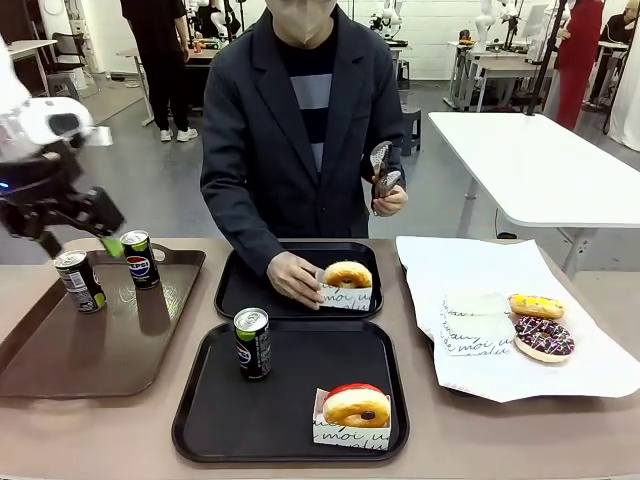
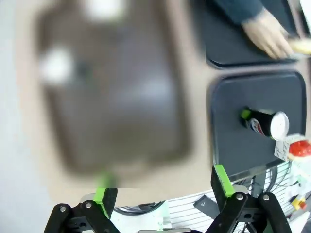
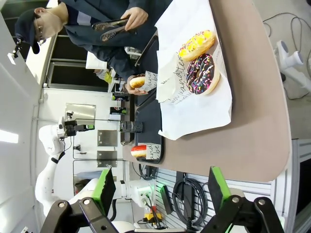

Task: Set up donuts and drinks on trays.
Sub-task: Pick up one Pepsi coke from the Handle tray and place it on the Flat Tray without a Pepsi coke.

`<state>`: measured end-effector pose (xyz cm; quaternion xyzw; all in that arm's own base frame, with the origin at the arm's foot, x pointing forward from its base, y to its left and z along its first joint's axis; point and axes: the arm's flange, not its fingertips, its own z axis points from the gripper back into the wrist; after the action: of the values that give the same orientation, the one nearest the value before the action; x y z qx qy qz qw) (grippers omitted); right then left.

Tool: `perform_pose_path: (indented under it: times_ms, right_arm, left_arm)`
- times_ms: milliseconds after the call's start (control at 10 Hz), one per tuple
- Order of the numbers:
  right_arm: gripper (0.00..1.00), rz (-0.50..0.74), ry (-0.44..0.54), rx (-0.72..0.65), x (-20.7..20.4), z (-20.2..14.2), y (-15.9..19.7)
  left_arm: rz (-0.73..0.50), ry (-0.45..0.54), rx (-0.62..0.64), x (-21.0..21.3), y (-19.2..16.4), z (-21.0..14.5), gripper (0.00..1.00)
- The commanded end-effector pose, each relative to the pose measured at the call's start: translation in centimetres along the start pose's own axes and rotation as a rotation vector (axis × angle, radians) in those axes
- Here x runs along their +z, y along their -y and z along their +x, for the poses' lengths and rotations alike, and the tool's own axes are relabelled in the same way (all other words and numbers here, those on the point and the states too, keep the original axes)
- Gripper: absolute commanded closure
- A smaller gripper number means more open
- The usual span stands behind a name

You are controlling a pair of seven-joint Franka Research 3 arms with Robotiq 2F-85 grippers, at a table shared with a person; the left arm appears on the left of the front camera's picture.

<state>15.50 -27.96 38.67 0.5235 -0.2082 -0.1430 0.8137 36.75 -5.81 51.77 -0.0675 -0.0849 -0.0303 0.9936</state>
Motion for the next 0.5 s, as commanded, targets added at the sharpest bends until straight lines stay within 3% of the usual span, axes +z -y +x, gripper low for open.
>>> perform_pose_path:
  times_ms: [0,100,200,400]
  right_arm:
    - [0.00,0.020,0.011,0.017,-0.2,0.0,0.1]
    - [0.00,0.020,0.011,0.017,-0.2,0.0,0.1]
    - [0.00,0.020,0.011,0.017,-0.2,0.0,0.1]
    - [0.00,0.020,0.011,0.017,-0.2,0.0,0.1]
  left_arm:
    - [0.011,-0.012,0.083,0.2,-3.2,1.8,0.00]
    - [0.062,0.004,0.120,0.4,-5.7,3.3,0.00]
    - [0.032,0.020,0.130,0.5,-7.3,3.7,0.00]
    - [0.038,0.055,0.111,0.5,-7.8,2.7,0.00]
